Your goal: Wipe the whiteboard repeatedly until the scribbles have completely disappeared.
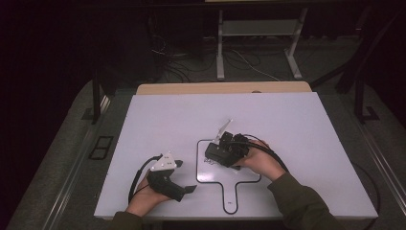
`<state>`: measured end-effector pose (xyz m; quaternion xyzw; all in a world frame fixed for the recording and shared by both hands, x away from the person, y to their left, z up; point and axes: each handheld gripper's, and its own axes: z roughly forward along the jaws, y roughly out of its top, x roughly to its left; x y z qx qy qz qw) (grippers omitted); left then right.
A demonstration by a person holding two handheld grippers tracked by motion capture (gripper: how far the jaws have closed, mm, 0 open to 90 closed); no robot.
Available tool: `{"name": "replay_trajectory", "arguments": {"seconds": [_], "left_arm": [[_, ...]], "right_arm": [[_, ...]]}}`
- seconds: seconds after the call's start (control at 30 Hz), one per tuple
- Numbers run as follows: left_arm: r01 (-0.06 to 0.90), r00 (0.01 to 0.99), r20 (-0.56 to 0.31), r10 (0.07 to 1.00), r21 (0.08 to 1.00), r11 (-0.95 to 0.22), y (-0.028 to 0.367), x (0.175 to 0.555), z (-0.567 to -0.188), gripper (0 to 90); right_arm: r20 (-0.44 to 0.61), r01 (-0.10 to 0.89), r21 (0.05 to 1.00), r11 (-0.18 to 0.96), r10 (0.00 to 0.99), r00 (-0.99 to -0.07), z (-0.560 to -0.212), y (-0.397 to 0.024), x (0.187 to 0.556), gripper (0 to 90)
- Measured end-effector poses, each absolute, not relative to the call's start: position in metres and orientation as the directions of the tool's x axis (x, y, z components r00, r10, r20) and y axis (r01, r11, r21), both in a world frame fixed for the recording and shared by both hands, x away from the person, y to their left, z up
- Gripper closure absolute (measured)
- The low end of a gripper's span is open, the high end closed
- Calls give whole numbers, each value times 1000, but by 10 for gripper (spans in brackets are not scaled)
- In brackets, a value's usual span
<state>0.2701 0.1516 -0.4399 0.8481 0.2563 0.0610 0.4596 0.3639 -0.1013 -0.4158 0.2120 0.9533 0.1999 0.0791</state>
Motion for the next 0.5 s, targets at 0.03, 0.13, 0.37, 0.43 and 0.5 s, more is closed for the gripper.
{"name": "replay_trajectory", "arguments": {"seconds": [0.03,0.13,0.37,0.43,0.5], "left_arm": [[379,861,-132,490,811,-446,152,270,-440,0],[378,861,-132,490,811,-446,151,270,-440,0],[377,861,-130,491,811,-447,152,270,-439,0],[377,862,-130,490,811,-448,152,270,-439,0],[377,862,-130,490,811,-447,152,270,-439,0]], "right_arm": [[-59,385,415,824,447,-892,-416,-103,365,387],[-63,402,416,816,466,-882,-416,-110,371,387],[-44,451,430,782,517,-855,-417,-120,386,388],[-37,461,434,774,527,-849,-418,-122,390,387],[-37,458,437,774,524,-851,-418,-122,392,388]]}}
